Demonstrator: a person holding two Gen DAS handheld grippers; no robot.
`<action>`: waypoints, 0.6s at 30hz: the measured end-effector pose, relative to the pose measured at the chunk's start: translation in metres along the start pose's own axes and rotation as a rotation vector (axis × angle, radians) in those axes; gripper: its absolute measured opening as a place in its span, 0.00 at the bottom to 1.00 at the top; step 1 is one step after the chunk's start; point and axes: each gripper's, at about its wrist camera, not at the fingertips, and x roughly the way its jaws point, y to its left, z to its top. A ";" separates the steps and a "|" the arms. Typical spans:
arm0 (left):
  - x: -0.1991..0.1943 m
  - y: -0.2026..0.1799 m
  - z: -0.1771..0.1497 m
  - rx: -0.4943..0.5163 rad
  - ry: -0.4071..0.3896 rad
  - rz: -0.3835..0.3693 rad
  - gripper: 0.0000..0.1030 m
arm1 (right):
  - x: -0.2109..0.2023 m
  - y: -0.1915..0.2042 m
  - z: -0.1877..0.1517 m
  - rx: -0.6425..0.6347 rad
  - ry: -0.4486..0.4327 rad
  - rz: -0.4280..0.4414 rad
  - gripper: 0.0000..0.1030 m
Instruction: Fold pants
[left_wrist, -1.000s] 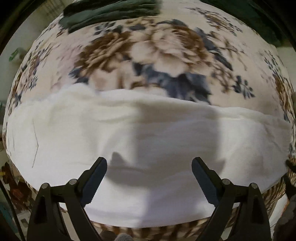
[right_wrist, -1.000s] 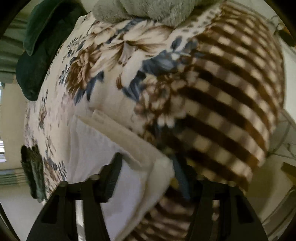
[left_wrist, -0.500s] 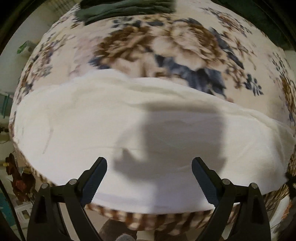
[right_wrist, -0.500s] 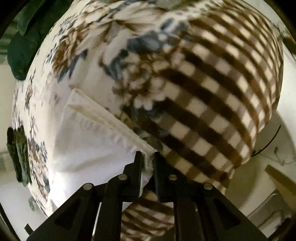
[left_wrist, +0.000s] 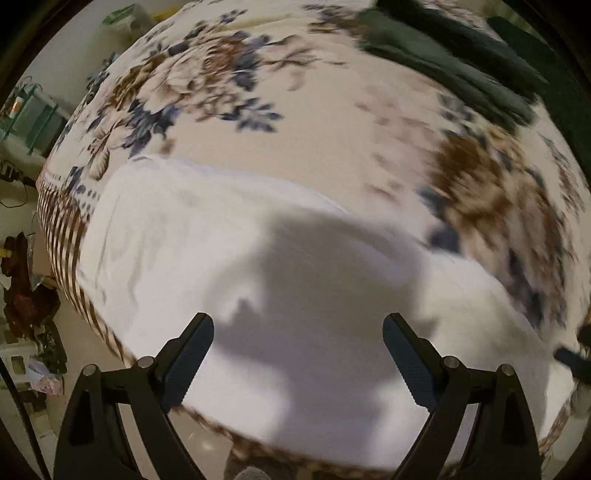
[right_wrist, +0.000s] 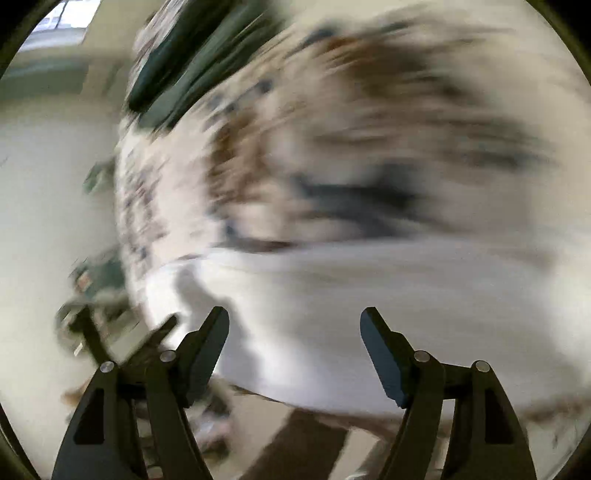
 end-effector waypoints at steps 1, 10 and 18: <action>0.008 0.007 0.007 -0.009 0.020 -0.007 0.91 | 0.022 0.014 0.016 -0.015 0.030 -0.018 0.74; 0.028 0.033 0.034 -0.028 0.110 -0.078 0.91 | 0.123 0.060 0.028 -0.103 0.325 0.008 0.73; 0.046 0.036 0.019 0.015 0.155 -0.024 0.91 | 0.153 0.048 -0.019 -0.130 0.555 0.170 0.73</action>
